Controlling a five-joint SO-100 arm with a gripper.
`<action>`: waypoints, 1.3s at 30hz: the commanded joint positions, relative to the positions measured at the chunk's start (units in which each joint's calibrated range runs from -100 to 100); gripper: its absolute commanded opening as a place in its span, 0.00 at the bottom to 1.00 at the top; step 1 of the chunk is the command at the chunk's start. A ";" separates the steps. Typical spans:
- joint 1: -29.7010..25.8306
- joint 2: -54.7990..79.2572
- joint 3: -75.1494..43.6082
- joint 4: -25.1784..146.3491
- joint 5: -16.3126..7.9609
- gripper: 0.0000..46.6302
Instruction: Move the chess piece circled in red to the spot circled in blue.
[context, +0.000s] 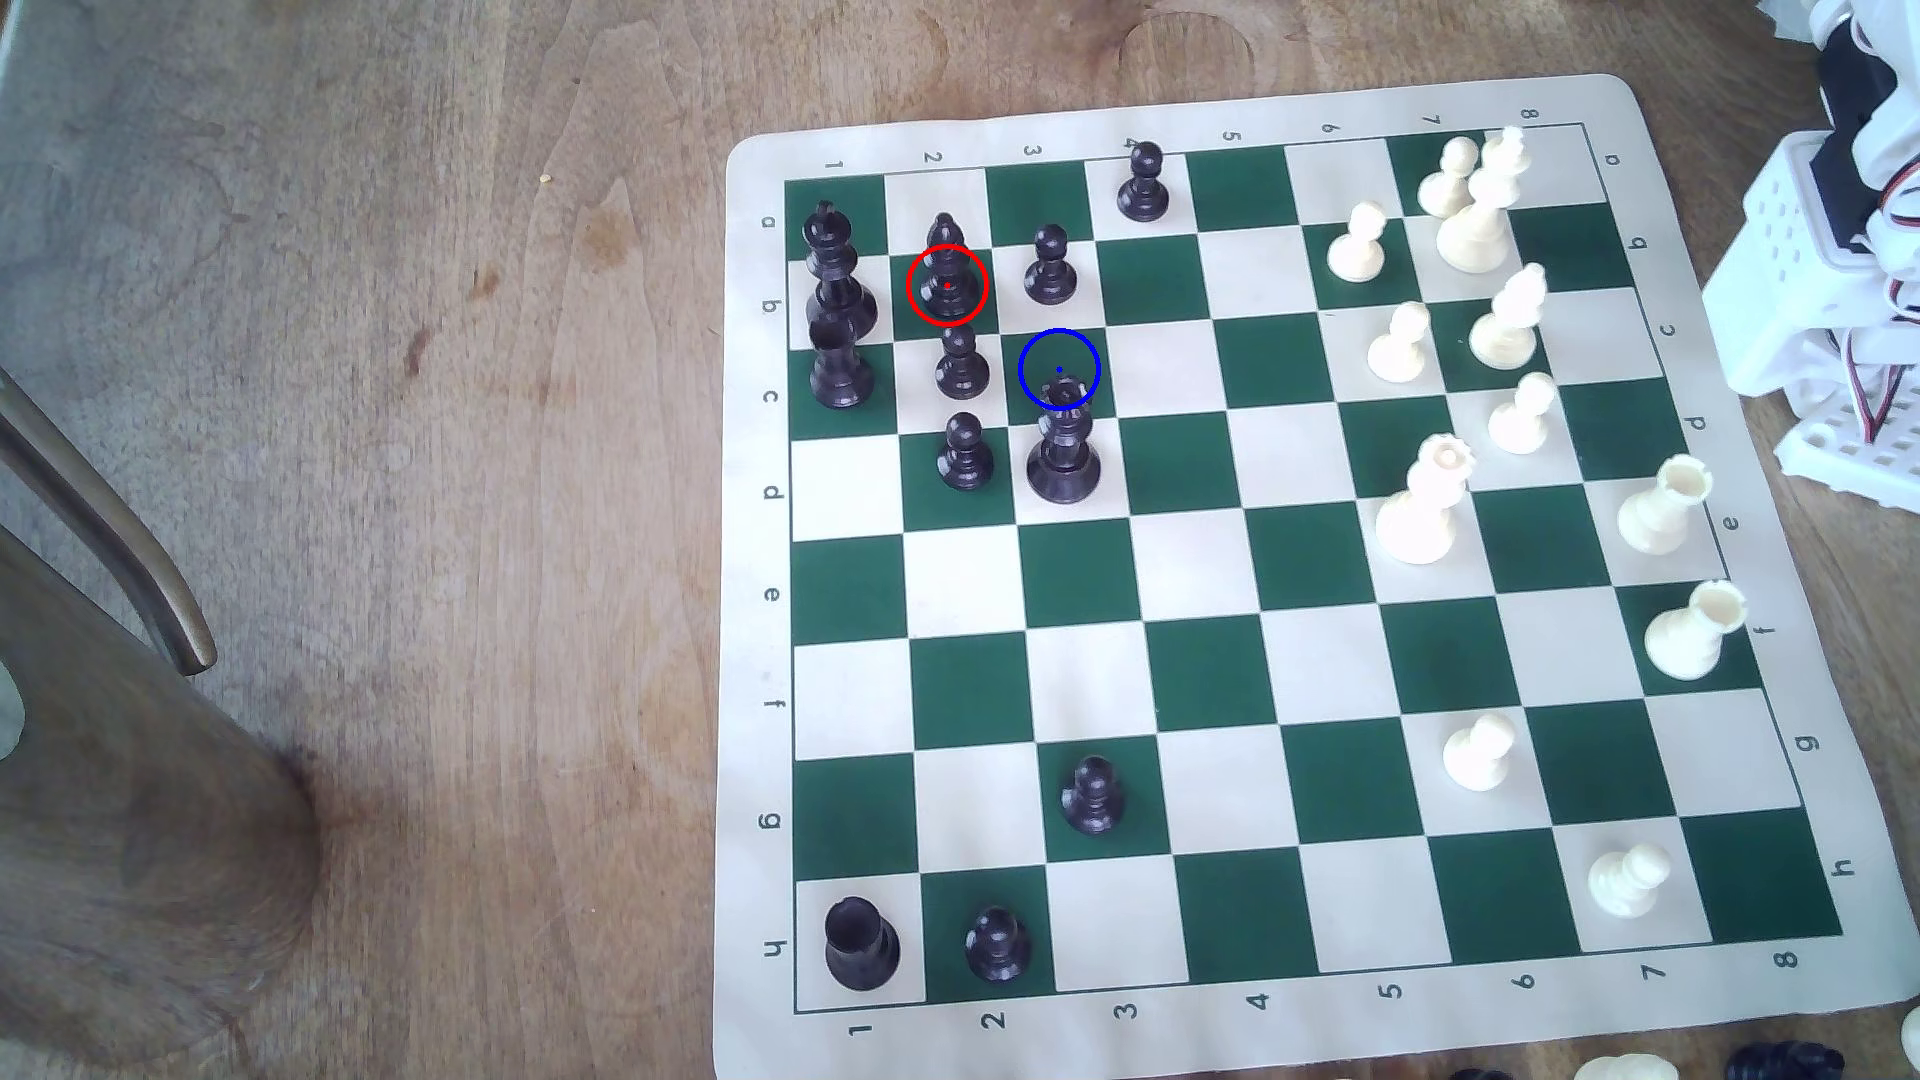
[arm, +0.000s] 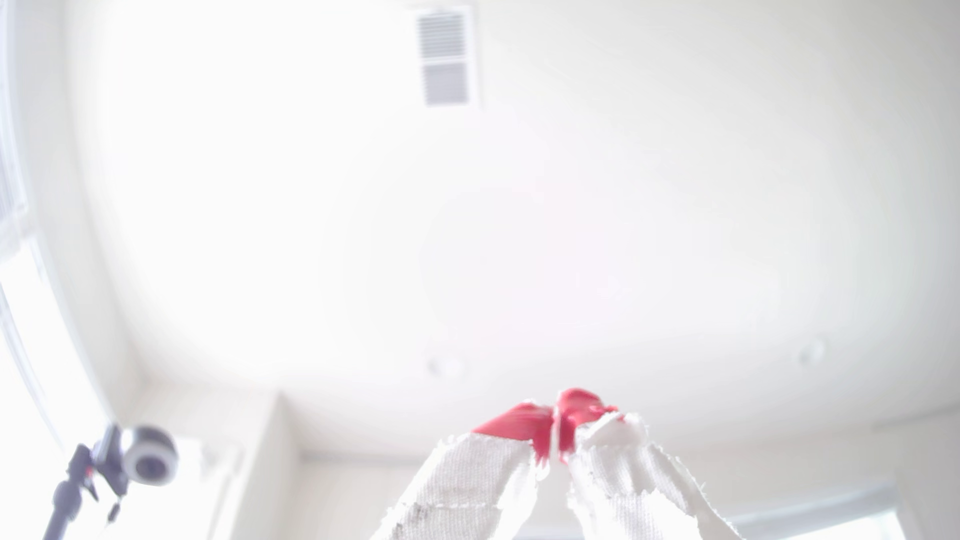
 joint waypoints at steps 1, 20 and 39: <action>2.81 -6.90 0.99 -34.50 17.53 0.00; 2.10 -6.90 0.99 -32.69 15.48 0.02; 6.40 3.80 -1.64 59.36 7.42 0.08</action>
